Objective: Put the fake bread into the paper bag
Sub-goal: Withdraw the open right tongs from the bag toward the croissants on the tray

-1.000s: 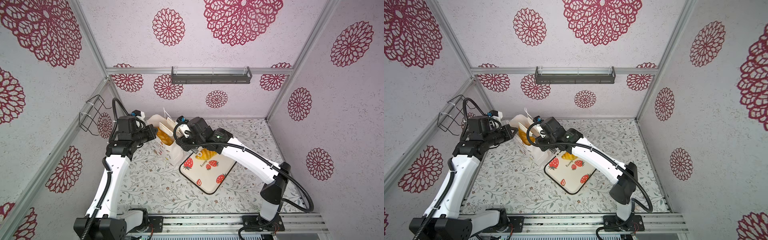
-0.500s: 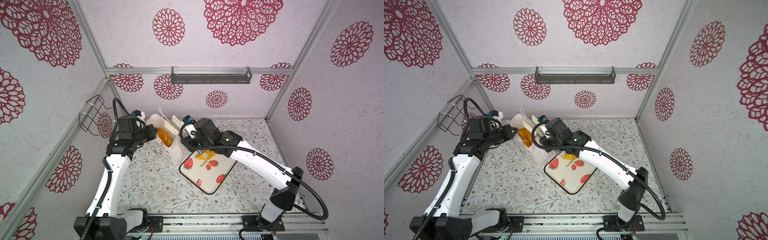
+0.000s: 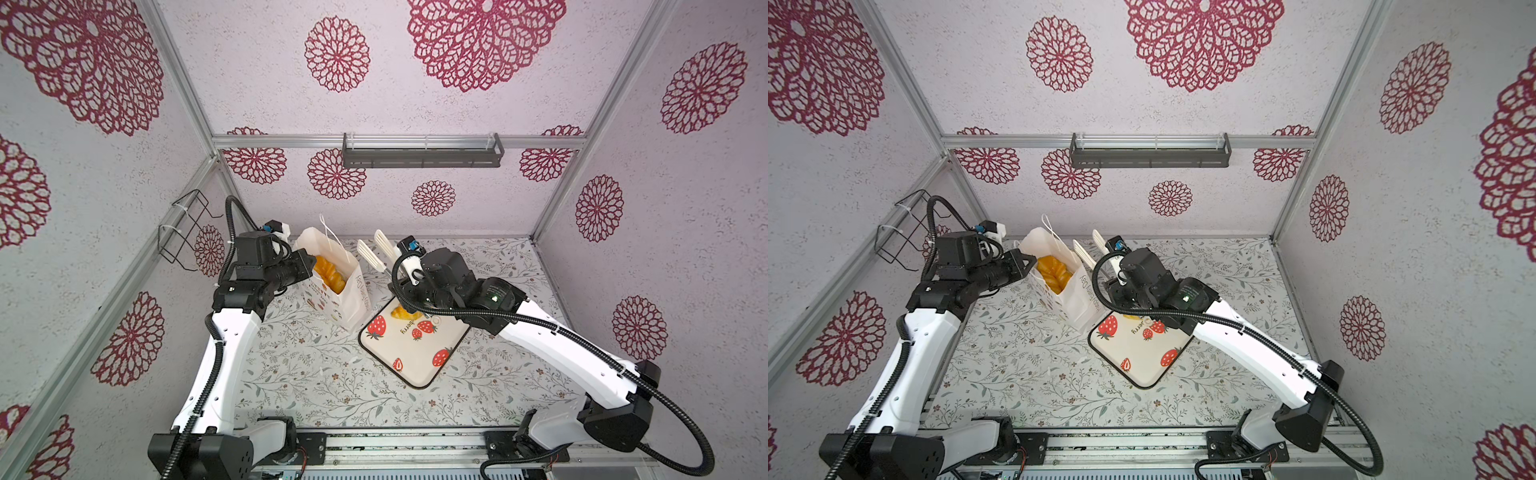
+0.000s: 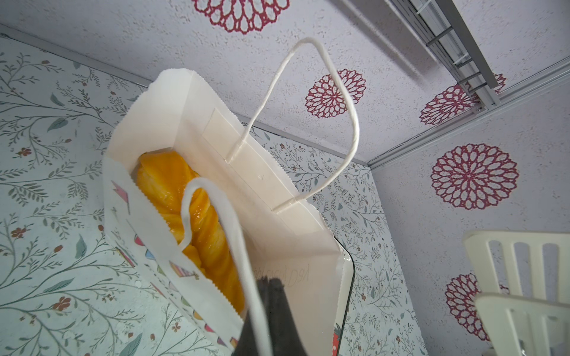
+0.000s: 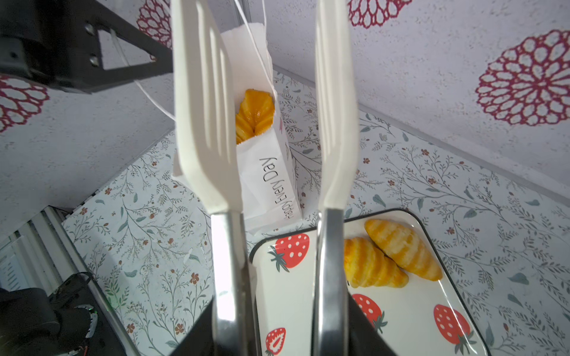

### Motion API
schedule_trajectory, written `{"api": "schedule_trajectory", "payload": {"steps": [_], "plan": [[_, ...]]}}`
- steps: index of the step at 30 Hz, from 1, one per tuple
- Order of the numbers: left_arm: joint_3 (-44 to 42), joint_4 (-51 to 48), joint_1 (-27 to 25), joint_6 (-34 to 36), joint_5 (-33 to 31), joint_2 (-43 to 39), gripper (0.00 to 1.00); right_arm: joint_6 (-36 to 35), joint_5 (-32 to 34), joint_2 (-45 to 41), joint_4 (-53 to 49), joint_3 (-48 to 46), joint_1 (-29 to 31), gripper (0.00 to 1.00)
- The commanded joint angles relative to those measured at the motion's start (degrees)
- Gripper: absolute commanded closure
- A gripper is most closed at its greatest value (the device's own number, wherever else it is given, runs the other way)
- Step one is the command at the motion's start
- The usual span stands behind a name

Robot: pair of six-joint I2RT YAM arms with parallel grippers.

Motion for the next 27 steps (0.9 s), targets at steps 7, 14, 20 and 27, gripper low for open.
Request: {"api": "schedule_trajectory", "payload": {"steps": [7, 14, 20, 27], "plan": [[0.7, 1.0, 0.4, 0.1, 0.4, -0.4, 1.0, 3.4, 1.4, -6.3, 4.0, -5.7, -3.8, 0.65], [0.6, 1.1, 0.4, 0.3, 0.1, -0.3, 1.0, 4.9, -0.6, -7.2, 5.8, -9.8, -6.2, 0.65], [0.2, 1.2, 0.4, 0.5, 0.0, -0.4, 1.0, 6.0, -2.2, -7.8, 7.2, -13.9, -8.6, 0.65], [0.1, 1.3, 0.4, 0.5, 0.0, -0.4, 1.0, 7.8, -5.0, -8.0, 9.4, -18.9, -12.0, 0.65]]}}
